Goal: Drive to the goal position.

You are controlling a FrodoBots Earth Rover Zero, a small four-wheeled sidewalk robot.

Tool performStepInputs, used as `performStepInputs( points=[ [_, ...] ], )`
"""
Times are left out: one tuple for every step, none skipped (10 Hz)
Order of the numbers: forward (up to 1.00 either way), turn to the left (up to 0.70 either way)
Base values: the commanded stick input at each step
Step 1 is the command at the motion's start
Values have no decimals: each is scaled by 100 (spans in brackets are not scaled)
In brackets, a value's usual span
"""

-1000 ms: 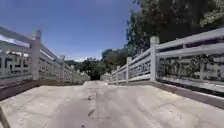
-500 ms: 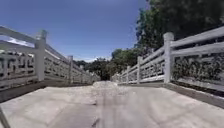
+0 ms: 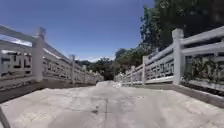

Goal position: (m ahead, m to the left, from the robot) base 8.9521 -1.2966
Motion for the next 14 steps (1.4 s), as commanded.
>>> performStepInputs(
  points=[
    [45,3],
    [45,0],
    [45,0],
    [45,0],
    [45,0],
    [45,0],
    [45,0],
    [45,0],
    [45,0],
    [45,0],
    [45,0],
    [45,0],
    [45,0],
    [45,0]
  ],
)
